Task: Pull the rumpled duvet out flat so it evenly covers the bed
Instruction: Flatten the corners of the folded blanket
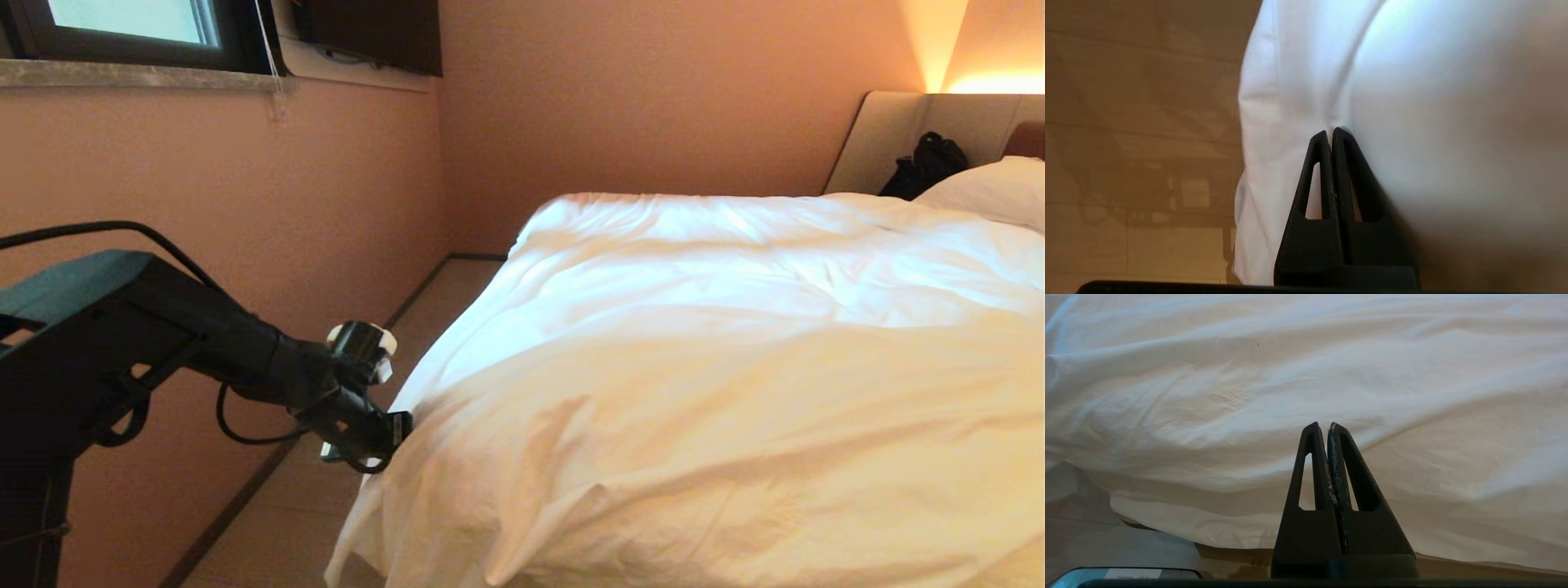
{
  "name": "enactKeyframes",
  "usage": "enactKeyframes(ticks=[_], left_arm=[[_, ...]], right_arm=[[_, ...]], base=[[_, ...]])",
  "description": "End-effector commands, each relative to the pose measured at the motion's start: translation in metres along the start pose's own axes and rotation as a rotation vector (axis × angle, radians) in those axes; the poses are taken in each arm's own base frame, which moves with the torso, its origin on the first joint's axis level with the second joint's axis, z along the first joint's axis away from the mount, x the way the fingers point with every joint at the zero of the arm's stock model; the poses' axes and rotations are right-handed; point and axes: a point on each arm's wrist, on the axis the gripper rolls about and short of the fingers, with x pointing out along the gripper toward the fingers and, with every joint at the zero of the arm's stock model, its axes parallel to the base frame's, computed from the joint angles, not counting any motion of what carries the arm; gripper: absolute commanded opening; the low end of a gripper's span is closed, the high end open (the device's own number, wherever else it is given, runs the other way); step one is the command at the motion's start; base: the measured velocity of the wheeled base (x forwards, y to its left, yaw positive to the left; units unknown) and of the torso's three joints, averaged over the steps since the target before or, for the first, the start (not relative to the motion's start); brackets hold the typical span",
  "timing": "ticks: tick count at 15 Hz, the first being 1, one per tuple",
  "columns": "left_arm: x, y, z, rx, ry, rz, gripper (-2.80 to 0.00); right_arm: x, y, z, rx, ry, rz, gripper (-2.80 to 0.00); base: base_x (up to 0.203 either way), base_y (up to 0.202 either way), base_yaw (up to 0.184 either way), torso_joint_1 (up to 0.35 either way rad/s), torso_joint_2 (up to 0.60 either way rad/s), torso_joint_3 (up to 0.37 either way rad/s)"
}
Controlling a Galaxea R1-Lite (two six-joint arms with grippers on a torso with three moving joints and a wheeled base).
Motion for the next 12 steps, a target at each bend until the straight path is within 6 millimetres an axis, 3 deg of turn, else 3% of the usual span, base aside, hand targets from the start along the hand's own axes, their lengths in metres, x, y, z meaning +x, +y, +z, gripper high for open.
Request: enactKeyframes(ticks=[1, 5, 7, 9, 12], left_arm=[[-0.023, 0.000, 0.004, -0.006, -0.051, -0.014, -2.80], [-0.047, 0.015, 0.006, -0.053, -0.096, -0.006, -2.80], [-0.075, 0.025, 0.007, -0.079, -0.148, -0.003, -2.80], [-0.104, 0.032, -0.006, -0.090, -0.165, -0.008, -2.80], [-0.121, 0.032, -0.026, -0.086, -0.131, -0.100, -2.80]], right_arm=[[0.000, 0.000, 0.000, 0.000, 0.001, 0.001, -2.80], [0.000, 0.000, 0.000, 0.000, 0.001, 0.001, -2.80], [0.000, 0.000, 0.000, -0.001, 0.001, 0.002, -2.80], [0.000, 0.000, 0.000, -0.001, 0.001, 0.001, -2.80], [0.000, 0.000, 0.000, 0.000, 0.001, 0.001, -2.80]], base=[[0.000, 0.000, 0.000, 0.000, 0.00, 0.000], [0.000, 0.000, 0.000, 0.000, 0.00, 0.000], [0.000, 0.000, 0.000, 0.000, 0.00, 0.000], [0.000, 0.000, 0.000, 0.000, 0.00, 0.000], [0.000, 0.000, 0.000, 0.000, 0.00, 0.000]])
